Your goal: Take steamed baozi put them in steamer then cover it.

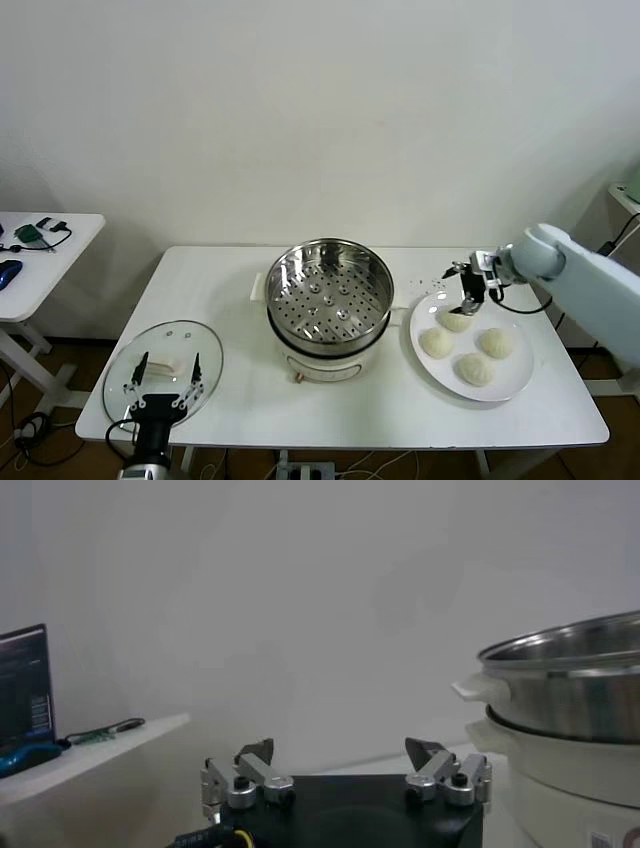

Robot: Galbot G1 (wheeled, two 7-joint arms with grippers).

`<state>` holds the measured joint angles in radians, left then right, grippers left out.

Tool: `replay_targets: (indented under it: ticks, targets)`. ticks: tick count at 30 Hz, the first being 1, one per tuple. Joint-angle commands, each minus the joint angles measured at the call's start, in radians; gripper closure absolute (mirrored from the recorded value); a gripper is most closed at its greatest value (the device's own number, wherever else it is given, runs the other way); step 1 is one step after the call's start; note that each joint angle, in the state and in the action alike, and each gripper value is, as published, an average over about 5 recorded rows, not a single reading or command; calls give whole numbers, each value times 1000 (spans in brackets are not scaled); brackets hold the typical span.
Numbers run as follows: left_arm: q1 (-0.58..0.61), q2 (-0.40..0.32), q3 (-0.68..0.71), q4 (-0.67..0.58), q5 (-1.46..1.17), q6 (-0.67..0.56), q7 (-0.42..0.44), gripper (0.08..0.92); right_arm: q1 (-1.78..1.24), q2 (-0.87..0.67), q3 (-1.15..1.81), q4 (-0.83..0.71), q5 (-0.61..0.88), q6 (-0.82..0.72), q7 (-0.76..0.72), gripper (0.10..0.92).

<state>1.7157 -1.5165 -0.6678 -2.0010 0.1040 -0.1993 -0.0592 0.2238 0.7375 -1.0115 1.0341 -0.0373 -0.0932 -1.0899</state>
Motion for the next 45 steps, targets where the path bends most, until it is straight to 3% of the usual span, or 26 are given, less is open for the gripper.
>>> replay_targets:
  ticks: [1,18,36,45]
  targets:
    - [5,-6,-4,-5,-4,5,-4,177,160,78,-211,-142,-24,29,-71,203]
    - [12,-1,-25,-3,1,33,-16,177,-76,164,-39,-188,-46,3,-35,203]
    - [27,-4,-29,2,-1,32,-17,177,-153,260,92,-346,-179,59,-20,203]
    - [36,-6,-28,0,1,29,-17,177,-149,274,106,-364,-190,74,-27,293]
